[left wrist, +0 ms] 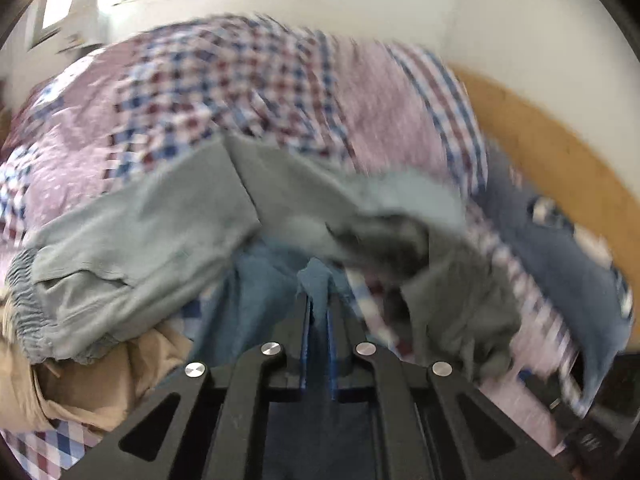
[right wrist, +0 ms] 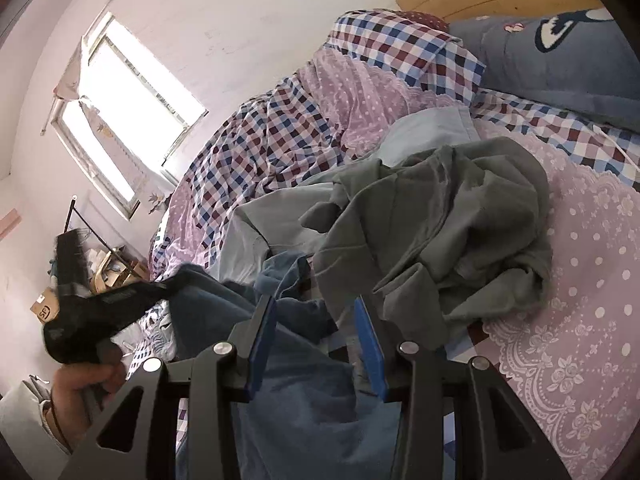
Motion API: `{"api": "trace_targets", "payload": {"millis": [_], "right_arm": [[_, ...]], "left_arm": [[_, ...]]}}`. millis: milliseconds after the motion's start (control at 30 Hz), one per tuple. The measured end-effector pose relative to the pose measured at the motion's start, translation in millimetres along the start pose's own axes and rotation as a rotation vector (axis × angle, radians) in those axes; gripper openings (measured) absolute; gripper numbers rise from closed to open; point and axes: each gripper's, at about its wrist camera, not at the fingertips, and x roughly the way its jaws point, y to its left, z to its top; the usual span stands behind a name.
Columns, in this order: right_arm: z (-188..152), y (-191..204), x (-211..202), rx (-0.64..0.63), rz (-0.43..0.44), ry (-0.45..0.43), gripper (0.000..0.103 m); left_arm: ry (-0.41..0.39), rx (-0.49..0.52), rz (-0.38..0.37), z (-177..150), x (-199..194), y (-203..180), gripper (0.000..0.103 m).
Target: Fold clothes
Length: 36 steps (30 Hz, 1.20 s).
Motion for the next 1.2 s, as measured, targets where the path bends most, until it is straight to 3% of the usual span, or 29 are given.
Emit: {"api": "trace_targets", "payload": {"millis": [267, 667, 833, 900, 1000, 1067, 1133, 1200], "right_arm": [[-3, -1, 9, -0.005, -0.039, 0.037, 0.044], [1, -27, 9, 0.079, -0.12, 0.058, 0.044], [4, -41, 5, 0.155, -0.097, 0.059, 0.044], [6, -41, 1, 0.137, -0.113, 0.053, 0.044], [9, -44, -5, 0.138, -0.111, 0.045, 0.044], [10, -47, -11, 0.143, -0.115, 0.036, 0.044], [12, -51, -17, 0.149, -0.118, 0.023, 0.044], [15, -55, -27, 0.153, -0.122, 0.001, 0.044]], "left_arm": [[-0.065, -0.068, 0.002, -2, -26, 27, 0.006], [0.055, -0.194, 0.169, -57, 1, 90, 0.006], [0.149, -0.285, 0.276, -77, 16, 109, 0.007], [0.163, -0.312, 0.284, -84, 18, 111, 0.01], [0.134, -0.269, 0.297, -88, 11, 103, 0.02], [0.111, -0.236, 0.303, -89, 1, 96, 0.037], [0.085, -0.216, 0.297, -91, -11, 86, 0.046], [0.059, -0.205, 0.293, -92, -24, 77, 0.047]]}}
